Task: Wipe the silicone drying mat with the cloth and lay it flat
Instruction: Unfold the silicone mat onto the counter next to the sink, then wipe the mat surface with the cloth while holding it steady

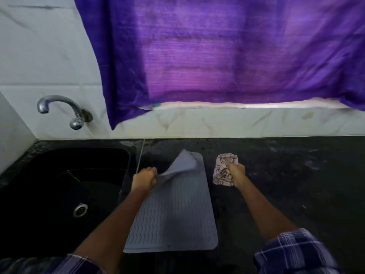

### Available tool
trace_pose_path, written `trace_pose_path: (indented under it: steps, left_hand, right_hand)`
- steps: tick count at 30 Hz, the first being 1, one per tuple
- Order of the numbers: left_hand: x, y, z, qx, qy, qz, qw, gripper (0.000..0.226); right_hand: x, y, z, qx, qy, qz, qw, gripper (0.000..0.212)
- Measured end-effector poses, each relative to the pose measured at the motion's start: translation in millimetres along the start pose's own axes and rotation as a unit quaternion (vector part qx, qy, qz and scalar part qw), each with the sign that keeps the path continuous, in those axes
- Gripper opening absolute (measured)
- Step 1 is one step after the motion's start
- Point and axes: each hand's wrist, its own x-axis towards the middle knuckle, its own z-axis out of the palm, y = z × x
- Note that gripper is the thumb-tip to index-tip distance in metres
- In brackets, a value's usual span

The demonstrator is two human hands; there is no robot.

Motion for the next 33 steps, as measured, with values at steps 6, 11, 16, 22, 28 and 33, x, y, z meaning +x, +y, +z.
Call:
trace_pose_path:
  steps: [6, 11, 16, 22, 28, 33]
  left_hand:
    - [29.4, -72.7, -5.1, 0.030, -0.009, -0.064, 0.998, 0.038]
    - [73.4, -104.6, -2.3, 0.069, -0.039, -0.032, 0.996, 0.042]
    - [135.8, -108.7, 10.8, 0.062, -0.137, 0.065, 0.986, 0.065]
    - [175.1, -125.2, 40.9, 0.156, -0.126, 0.153, 0.968, 0.105]
    - [179.1, -138.6, 37.4, 0.170, -0.125, 0.183, 0.960, 0.100]
    - [183.5, -132.2, 22.4, 0.190, -0.146, 0.208, 0.948, 0.093]
  right_hand:
    - [4.6, -10.7, 69.4, -0.046, -0.057, -0.027, 0.997, 0.034]
    - [3.9, -20.9, 140.7, -0.232, -0.079, -0.140, 0.959, 0.028]
    - [10.5, -13.9, 240.5, -0.426, -0.074, -0.371, 0.822, 0.025]
    - [16.4, 44.8, 319.3, -0.649, -0.123, -0.368, 0.654, 0.041]
    - [0.3, 37.7, 320.7, -0.652, -0.096, -0.358, 0.661, 0.028]
    - [-62.3, 63.7, 263.8, -0.675, -0.230, -0.331, 0.618, 0.022]
